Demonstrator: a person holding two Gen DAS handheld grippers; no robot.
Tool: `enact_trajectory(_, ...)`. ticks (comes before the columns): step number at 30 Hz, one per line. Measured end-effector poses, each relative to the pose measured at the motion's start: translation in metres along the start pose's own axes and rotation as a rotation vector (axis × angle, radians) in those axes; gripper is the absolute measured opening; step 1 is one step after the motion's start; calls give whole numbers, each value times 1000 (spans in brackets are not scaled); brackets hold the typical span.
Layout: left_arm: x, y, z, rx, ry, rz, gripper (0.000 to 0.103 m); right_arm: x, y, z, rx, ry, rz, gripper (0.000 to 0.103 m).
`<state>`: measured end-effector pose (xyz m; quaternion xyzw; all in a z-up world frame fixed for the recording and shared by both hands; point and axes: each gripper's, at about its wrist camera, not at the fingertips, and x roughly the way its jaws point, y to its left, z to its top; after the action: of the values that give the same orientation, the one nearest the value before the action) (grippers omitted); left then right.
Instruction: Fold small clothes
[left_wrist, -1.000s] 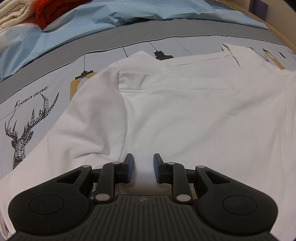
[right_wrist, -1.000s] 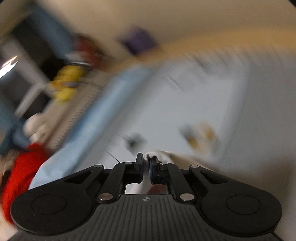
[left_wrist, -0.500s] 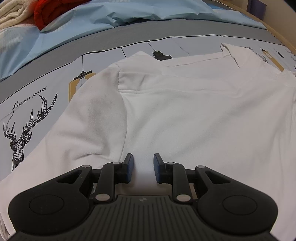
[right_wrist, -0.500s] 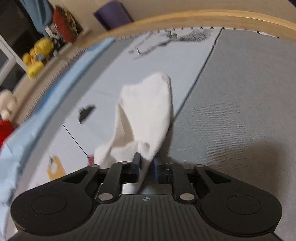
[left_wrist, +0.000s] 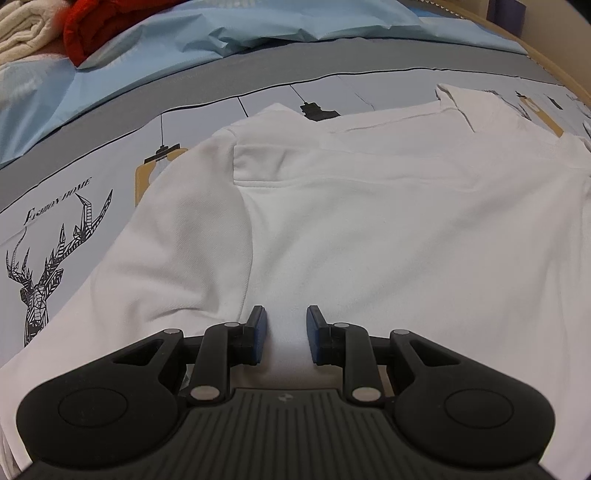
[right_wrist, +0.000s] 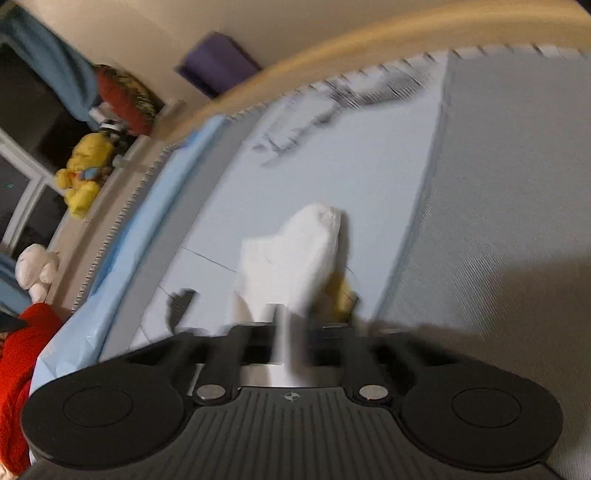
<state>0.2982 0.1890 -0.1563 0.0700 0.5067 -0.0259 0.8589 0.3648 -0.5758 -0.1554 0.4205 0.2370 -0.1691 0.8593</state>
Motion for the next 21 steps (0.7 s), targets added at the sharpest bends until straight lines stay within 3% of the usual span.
enact_trajectory(3,1,1,1,6,3,-7,27,-33,16,10,-88,-238,37,5)
enact_trajectory(4,1,2,1,4,3,-10,27,-32,14,14,-80,-244,-22,6)
enact_trajectory(8,-1,1,2,1,0,-6,27,-12,-18,1,-36,-120,-425,3)
enact_trajectory(13,-23,1,7,-8,-43,-56,28,-28,-17,-1,-52,-163,-446,12)
enact_trajectory(17,-47,-2,2,-73,-88,-236,28,-54,-7,-3,-61,-184,-467,12)
enact_trajectory(19,-43,-10,-9,-59,-35,-307,28,-70,10,-8,-94,-171,-425,12)
enact_trajectory(21,-26,-26,-29,24,107,-276,27,-85,31,-16,-154,-126,-335,14)
